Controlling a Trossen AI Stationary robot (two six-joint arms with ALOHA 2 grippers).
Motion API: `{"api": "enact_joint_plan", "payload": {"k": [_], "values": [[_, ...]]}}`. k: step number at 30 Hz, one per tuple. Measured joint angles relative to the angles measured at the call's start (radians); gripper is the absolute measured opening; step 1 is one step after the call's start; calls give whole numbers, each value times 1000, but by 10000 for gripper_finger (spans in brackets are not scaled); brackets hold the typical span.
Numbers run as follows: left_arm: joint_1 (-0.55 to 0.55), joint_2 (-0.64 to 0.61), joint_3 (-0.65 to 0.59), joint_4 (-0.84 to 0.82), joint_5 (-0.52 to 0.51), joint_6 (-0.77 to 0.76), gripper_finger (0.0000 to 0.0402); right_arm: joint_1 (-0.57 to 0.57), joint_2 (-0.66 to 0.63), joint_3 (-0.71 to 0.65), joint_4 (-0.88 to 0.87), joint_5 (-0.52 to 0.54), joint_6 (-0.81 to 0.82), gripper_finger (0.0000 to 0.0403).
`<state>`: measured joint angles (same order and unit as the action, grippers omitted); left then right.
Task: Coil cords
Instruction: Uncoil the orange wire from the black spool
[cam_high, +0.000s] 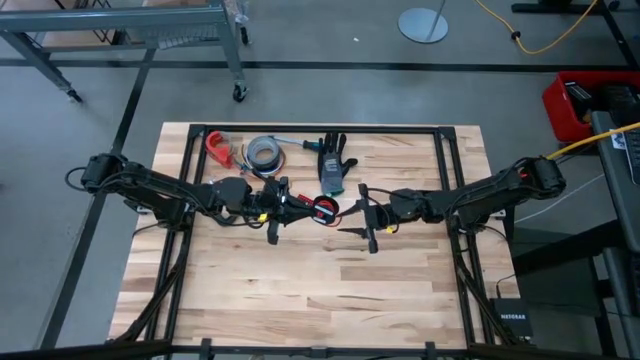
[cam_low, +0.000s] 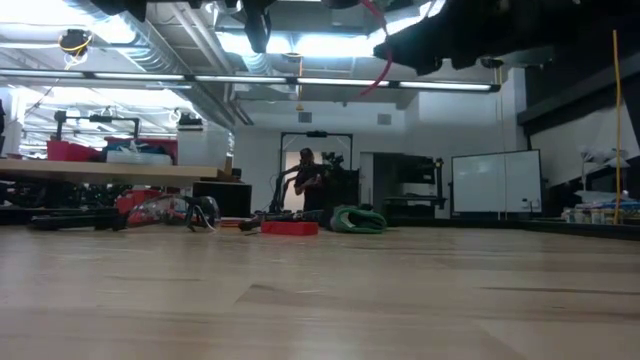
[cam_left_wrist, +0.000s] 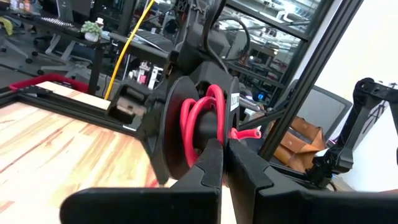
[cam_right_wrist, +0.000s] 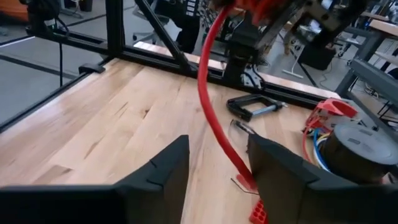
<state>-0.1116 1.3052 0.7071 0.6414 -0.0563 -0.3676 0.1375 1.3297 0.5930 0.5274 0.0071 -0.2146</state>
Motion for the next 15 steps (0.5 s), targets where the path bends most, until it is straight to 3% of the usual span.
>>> {"api": "enact_joint_plan", "payload": {"k": [5,12,15], "values": [[0,0,0,-2,0,0,0,0,25,0,9,10,-25,146],[-1,-1,0,1,0,-4,0,0,25,0,10,11,-27,20],[-11,-1,0,2,0,-7,0,0,29,0,14,12,-29,20]]}}
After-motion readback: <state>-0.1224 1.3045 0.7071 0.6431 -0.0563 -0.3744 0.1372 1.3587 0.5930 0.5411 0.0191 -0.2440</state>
